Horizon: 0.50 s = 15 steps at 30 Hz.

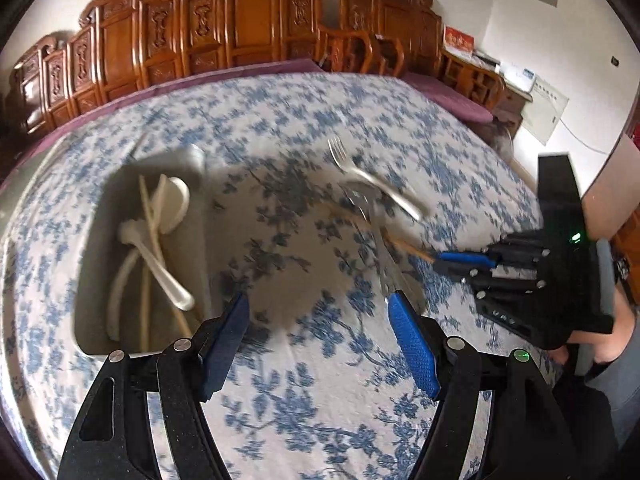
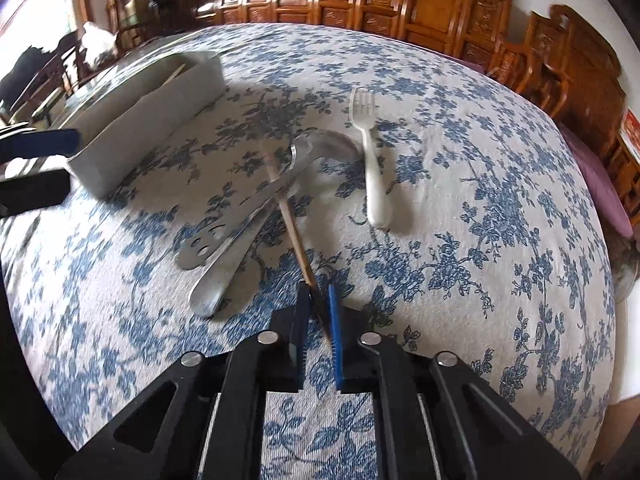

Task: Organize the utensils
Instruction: 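Grasp the metal slotted spatula by its handle with the left tool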

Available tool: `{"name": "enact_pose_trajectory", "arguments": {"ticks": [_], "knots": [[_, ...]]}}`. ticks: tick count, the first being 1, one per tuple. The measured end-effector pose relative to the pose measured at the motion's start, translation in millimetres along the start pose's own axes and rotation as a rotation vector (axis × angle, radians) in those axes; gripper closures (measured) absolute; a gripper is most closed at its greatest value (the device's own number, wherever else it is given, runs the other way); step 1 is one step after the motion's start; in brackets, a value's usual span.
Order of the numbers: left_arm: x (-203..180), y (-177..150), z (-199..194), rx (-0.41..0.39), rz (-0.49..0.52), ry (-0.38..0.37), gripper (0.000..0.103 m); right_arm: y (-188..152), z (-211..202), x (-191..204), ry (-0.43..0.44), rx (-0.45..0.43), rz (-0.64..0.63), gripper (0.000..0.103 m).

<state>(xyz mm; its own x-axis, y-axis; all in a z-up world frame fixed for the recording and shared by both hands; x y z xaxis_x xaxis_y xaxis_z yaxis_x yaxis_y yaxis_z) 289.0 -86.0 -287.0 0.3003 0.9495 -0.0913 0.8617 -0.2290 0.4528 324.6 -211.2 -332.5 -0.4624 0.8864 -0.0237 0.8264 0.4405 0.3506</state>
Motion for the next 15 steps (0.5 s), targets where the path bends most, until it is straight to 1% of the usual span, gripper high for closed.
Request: {"name": "enact_pose_trajectory", "arguments": {"ticks": [3, 7, 10, 12, 14, 15], "knots": [[-8.7, -1.0, 14.0, 0.025, 0.007, -0.015, 0.034, -4.3, -0.9, 2.6, 0.015, -0.001, -0.007, 0.095], [-22.6, 4.0, 34.1, 0.059, 0.004, -0.068, 0.034, -5.3, -2.3, 1.4, 0.042, -0.003, 0.011, 0.095], [-28.9, 6.7, 48.6, 0.082, -0.003, -0.088, 0.035, -4.1, -2.1, -0.4, 0.054, -0.003, 0.024, 0.095], [-32.4, 8.3, 56.4, 0.09, -0.007, -0.096, 0.041, -3.5, -1.9, -3.0, 0.063, -0.006, 0.04, 0.095], [-36.8, 10.0, 63.1, 0.1, -0.005, -0.105, 0.042, -3.0, -1.6, -4.8, 0.078, -0.007, 0.054, 0.094], [-39.8, 11.1, 67.4, 0.106, -0.001, -0.108, 0.045, -2.6, -1.3, -5.7, 0.084, -0.008, 0.059, 0.094]]}}
Point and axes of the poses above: each gripper's, at about its wrist camera, not at the fingertips, and z roughly the way its jaws point, x to its left, y to its top, the point moved 8 cm from there along z, roughly the way its jaws point, and after that the axes turned 10 degrees about x, right-handed, at the moved point
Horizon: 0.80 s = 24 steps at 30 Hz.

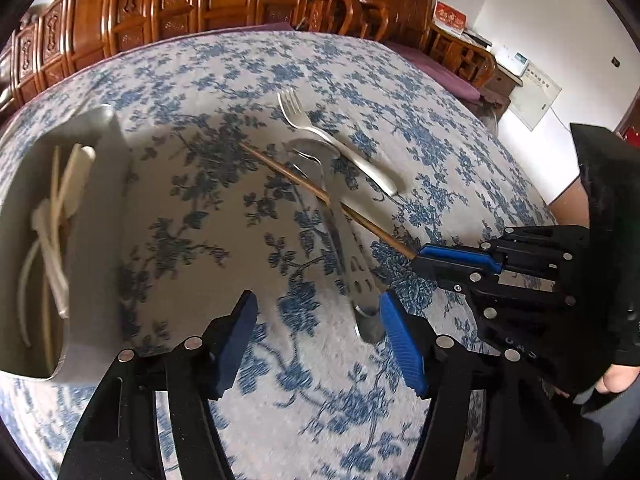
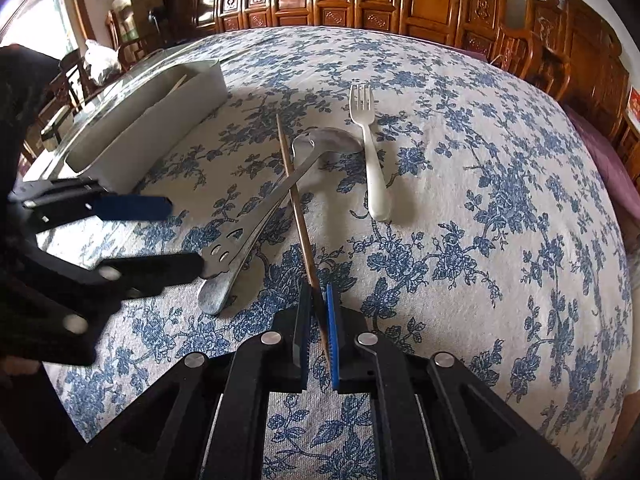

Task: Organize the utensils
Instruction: 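Grasp the metal slotted spatula by its handle with the left tool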

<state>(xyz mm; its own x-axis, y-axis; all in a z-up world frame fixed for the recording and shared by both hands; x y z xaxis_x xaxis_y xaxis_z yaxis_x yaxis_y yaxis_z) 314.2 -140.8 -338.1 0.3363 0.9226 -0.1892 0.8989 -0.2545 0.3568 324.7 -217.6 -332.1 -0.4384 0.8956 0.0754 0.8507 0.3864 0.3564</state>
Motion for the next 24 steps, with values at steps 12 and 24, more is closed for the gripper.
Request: {"name": "enact_pose_trajectory", "arguments": {"ticks": [12, 24], "knots": [[-3.9, 15.3, 14.7, 0.007, 0.002, -0.004, 0.082, 8.1, -12.0, 2.8, 0.058, -0.065, 0.009, 0.095], [4.5, 15.8, 1.5, -0.005, -0.025, -0.041, 0.085, 4.1, 1.9, 8.0, 0.026, -0.014, -0.021, 0.095]]}}
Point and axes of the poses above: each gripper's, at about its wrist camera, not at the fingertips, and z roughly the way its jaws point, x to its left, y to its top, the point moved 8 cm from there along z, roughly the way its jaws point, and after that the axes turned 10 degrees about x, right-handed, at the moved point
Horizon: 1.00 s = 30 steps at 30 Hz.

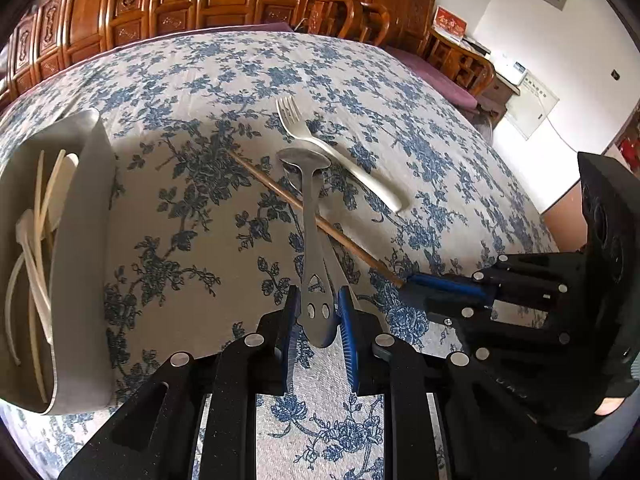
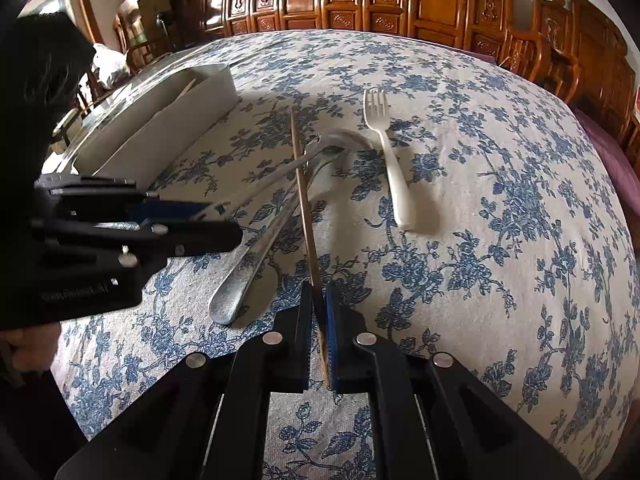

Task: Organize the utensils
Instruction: 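Grasp the metal slotted spatula by its handle with the left tool, then lower the spatula into the tray with the left tool while the right tool drops the chopstick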

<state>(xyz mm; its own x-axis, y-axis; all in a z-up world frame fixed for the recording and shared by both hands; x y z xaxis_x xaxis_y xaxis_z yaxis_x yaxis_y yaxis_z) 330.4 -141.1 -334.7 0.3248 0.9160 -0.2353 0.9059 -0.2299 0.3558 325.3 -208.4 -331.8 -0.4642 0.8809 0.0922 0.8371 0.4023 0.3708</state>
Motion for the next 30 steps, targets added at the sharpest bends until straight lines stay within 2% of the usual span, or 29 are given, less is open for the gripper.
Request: {"name": "enact_pose_trajectory", "arguments": {"ticks": [4, 10, 11, 13, 20, 25, 26, 28, 30], "knots": [[5.5, -2.7, 8.3, 0.046, -0.001, 0.02, 0.085, 0.2, 0.6, 0.2, 0.0, 0.001, 0.003, 0.095], [6.9, -3.9, 9.2, 0.061, 0.011, 0.024, 0.084, 0.2, 0.9, 0.4, -0.003, 0.002, 0.0, 0.095], [7.0, -3.7, 9.0, 0.063, 0.01, 0.025, 0.081, 0.3, 0.6, 0.3, -0.003, 0.001, 0.001, 0.095], [8.0, -2.2, 5.8, 0.057, 0.004, 0.013, 0.075, -0.1, 0.5, 0.3, -0.004, 0.002, -0.003, 0.095], [13.5, 10.5, 0.2, 0.036, -0.026, 0.008, 0.074, 0.2, 0.4, 1.0, -0.01, 0.003, -0.008, 0.095], [7.1, 28.2, 11.3, 0.043, 0.021, 0.051, 0.074, 1.2, 0.9, 1.0, -0.003, 0.003, 0.0, 0.095], [6.1, 32.2, 14.7, 0.044, 0.03, 0.064, 0.074, 1.3, 1.1, 0.8, -0.002, 0.003, 0.001, 0.095], [4.8, 37.4, 19.1, 0.048, 0.047, 0.084, 0.083, 1.3, 0.9, 0.7, 0.0, 0.004, 0.003, 0.095], [2.2, 42.1, 23.7, 0.054, 0.07, 0.115, 0.086, 1.5, 0.7, 0.3, 0.0, 0.003, 0.002, 0.095]]}}
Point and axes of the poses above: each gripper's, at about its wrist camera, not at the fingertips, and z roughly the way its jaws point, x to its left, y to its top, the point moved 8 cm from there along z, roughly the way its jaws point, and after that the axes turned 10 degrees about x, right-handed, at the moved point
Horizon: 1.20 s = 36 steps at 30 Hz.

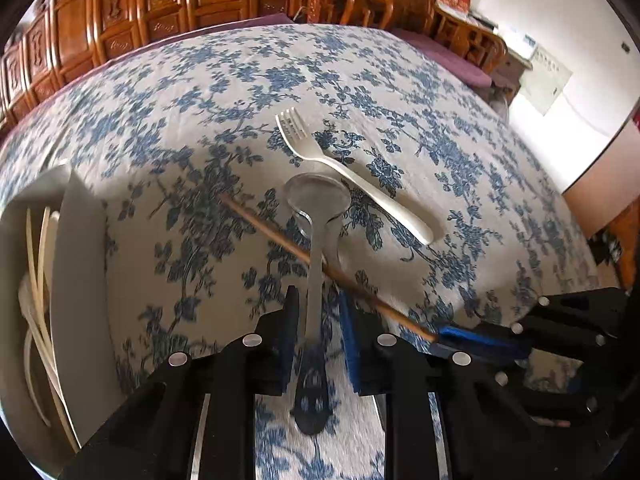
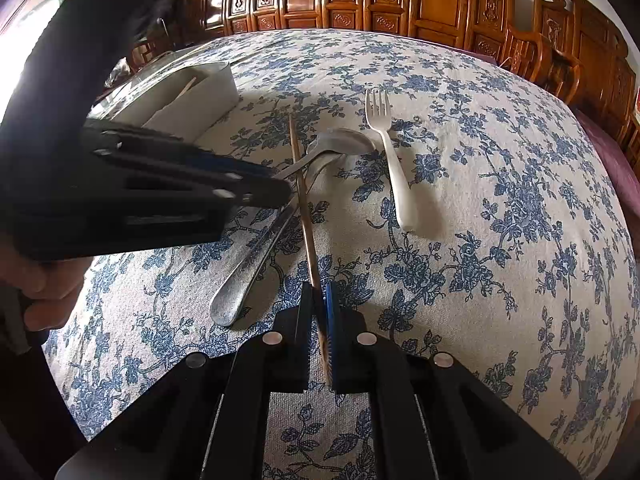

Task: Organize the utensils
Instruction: 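Lower the spatula into the tray with the left tool while the right tool drops the chopstick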

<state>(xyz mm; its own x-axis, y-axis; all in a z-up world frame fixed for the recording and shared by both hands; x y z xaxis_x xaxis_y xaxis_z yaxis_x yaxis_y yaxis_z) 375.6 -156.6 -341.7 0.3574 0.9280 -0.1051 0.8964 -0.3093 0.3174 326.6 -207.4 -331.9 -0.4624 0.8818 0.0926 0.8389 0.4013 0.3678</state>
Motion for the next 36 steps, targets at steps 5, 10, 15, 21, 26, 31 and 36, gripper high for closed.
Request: {"name": "enact_pose_trajectory", "arguments": {"ticks": [5, 10, 15, 21, 26, 31, 36], "knots": [[-7.0, 4.8, -3.9, -0.021, 0.05, 0.052, 0.097, 0.1, 0.0, -0.5, -0.005, -0.001, -0.002, 0.095], [-4.8, 0.1, -24.6, -0.064, 0.061, 0.07, 0.097, 2.1, -1.2, -2.4, -0.027, -0.012, 0.002, 0.095], [4.0, -1.9, -53.7, -0.116, 0.05, 0.074, 0.097, 7.0, -8.2, 2.0, -0.032, -0.038, 0.003, 0.096], [24.2, -2.7, -94.3, -0.178, 0.02, 0.083, 0.097, 11.9, -16.0, 6.3, -0.047, -0.065, 0.01, 0.097], [47.7, -10.1, -119.0, -0.202, -0.002, 0.111, 0.097, 16.6, -22.3, 10.7, -0.048, -0.088, 0.018, 0.097], [78.6, -22.1, -131.7, -0.208, -0.034, 0.142, 0.097, 20.5, -31.9, 18.9, -0.03, -0.119, 0.011, 0.097], [110.1, -34.5, -132.7, -0.196, -0.069, 0.177, 0.097, 23.5, -40.0, 28.6, -0.026, -0.14, -0.007, 0.097]]}}
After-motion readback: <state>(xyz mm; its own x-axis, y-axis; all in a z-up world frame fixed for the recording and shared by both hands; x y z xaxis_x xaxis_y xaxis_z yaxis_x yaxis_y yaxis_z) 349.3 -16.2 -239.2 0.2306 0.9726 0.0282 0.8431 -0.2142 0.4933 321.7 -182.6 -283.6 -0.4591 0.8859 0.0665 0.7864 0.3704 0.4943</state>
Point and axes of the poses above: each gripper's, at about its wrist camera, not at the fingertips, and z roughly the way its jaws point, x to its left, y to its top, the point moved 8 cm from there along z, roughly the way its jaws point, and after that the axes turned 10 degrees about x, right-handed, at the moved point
